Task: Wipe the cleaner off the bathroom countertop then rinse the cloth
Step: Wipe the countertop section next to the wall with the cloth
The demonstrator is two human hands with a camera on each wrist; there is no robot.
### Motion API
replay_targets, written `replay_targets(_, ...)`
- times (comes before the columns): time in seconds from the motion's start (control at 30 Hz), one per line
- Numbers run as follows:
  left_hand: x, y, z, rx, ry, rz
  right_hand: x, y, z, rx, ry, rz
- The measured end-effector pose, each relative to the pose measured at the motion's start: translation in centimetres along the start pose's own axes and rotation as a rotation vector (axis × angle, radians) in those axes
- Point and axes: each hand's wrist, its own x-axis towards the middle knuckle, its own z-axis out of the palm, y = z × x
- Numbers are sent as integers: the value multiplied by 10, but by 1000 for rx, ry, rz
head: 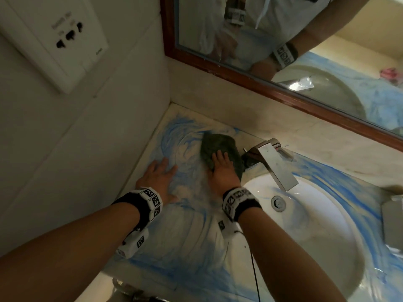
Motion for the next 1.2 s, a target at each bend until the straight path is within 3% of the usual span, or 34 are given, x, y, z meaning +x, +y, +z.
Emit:
replay_targets(0.23,1,0,0,40,0,8,70,-27,-34,239,108,450)
replay_targets(0.3,1,1,-1,54,-7,5,82,-32,-39,295,108,503)
replay_targets(0.4,2,1,1,46,-8,-4,94,-26,-39,195,100,409)
replay_targets(0.6,3,1,1,42,-22,-5,98,-52,-29,8,-17,-45)
replay_targets(0.67,2,1,0,47,-24,-1,95,-55,-37,-7,-67,-105)
replay_targets(0.8,1,1,0,39,-21,-1,95,-32,-43,43,-54,-50)
replay_targets(1.0,1,-1,1,5,-23,-4,94,4,-40,50,97,175)
replay_targets(1.1,1,0,1,-8,-24,0,96,-3,-39,23,105,176)
replay_targets(1.2,1,1,-1,0,-12,0,100,-19,-36,-34,55,69)
